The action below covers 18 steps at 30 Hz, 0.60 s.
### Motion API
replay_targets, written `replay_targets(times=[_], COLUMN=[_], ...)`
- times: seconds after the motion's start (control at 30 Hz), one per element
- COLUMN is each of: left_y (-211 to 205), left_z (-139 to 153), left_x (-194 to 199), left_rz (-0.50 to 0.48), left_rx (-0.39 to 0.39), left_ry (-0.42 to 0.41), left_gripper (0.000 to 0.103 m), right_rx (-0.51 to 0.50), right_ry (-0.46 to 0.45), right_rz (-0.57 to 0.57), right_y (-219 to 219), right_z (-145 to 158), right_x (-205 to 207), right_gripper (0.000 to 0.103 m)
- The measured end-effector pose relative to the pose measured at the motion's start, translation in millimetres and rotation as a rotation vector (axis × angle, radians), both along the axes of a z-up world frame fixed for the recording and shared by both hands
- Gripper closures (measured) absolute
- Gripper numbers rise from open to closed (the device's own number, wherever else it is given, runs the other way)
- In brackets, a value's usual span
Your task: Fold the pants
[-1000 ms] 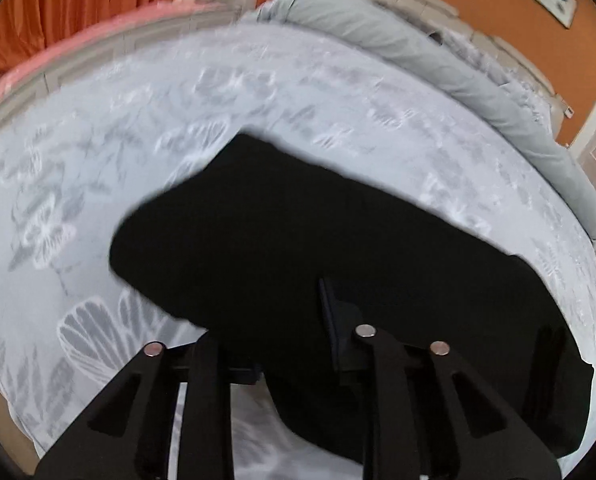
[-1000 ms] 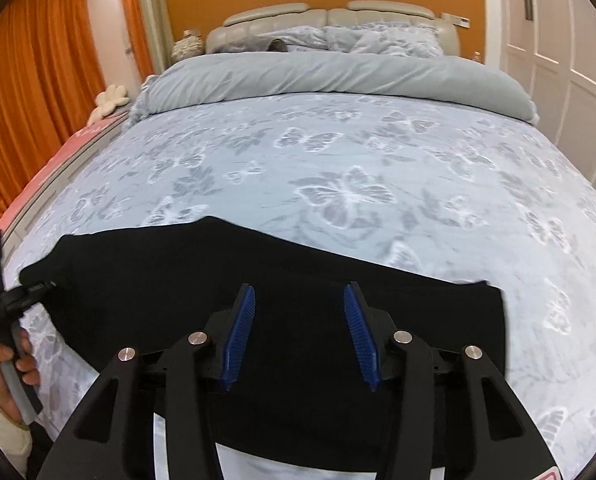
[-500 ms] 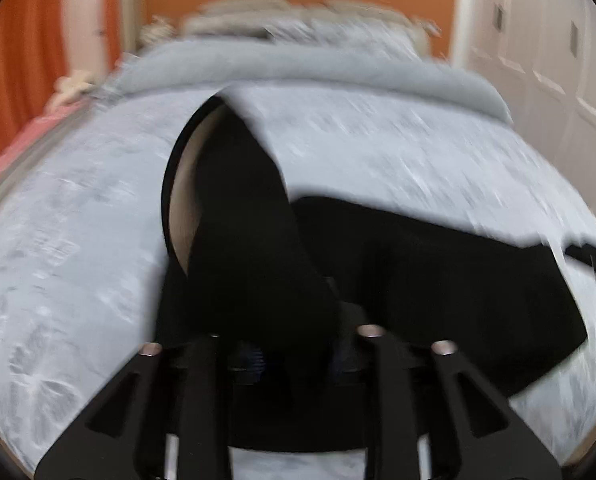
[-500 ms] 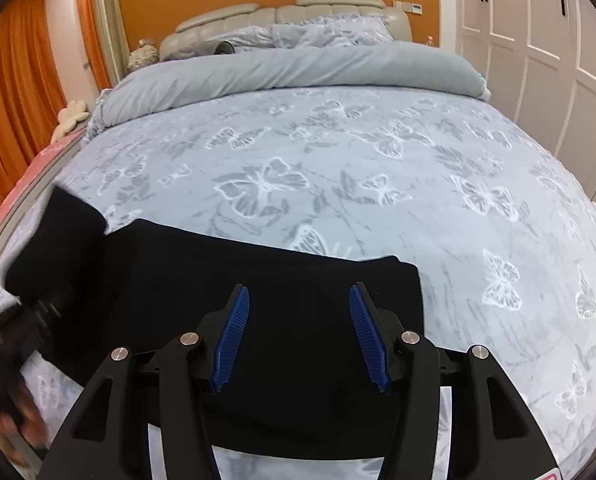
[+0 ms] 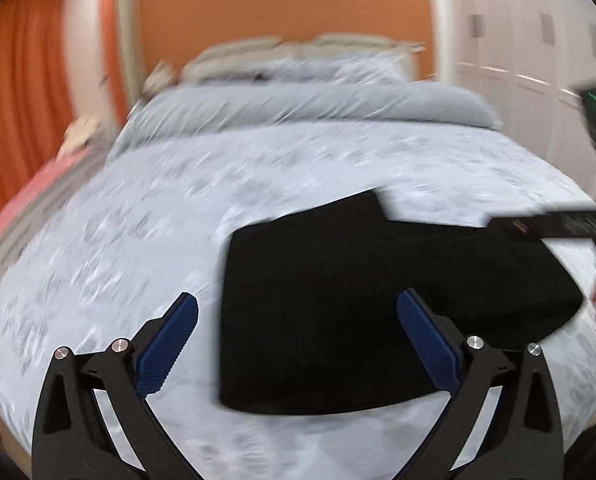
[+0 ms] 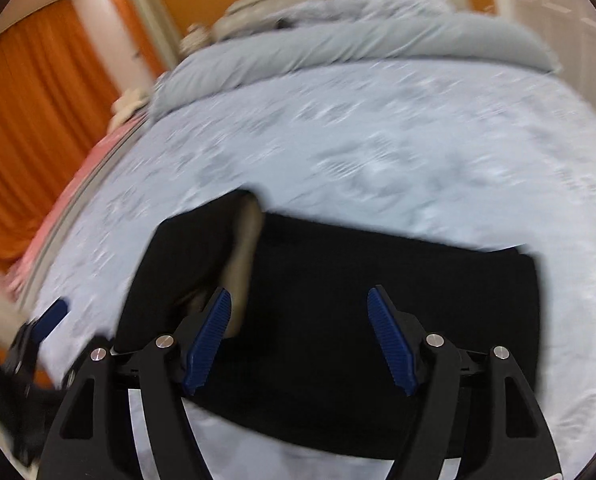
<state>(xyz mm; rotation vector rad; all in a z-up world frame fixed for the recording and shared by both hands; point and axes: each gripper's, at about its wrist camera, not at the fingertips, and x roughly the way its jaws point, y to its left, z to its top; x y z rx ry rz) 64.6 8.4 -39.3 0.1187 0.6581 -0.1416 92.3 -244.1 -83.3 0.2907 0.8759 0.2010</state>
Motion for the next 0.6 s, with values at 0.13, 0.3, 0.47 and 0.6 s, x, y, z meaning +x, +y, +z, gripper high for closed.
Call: replay_targets(times=[0.13,0.3,0.47,0.6], left_y=[59.8,109.3,122.4,126.8], left_z=[-16.6,-26.3,-22.9,-21.8], left_x=[25.1,28.2,18.4,16.1], left_rz=[0.135,0.265,0.282,0.250], left_rx=[-0.093,-0.102,-0.040,-0.012], left_ry=[0.145,0.194,0.175,0.160], left_gripper=[0.005,0.005,0.005,0.005], right_rx=[-0.003,-0.010,0.108,0.102], right_ry=[0.057,0.047,0.056,0.064], right_rz=[0.102,0.059,0.013,0.016], right_y=[47.7,71.4,74.4,76.1], right_z=[-13.9,-15.0,-11.4,-12.8], right_x=[14.9,25.7,34.7,42.2], right_gripper=[0.028,0.017,0.017,0.017])
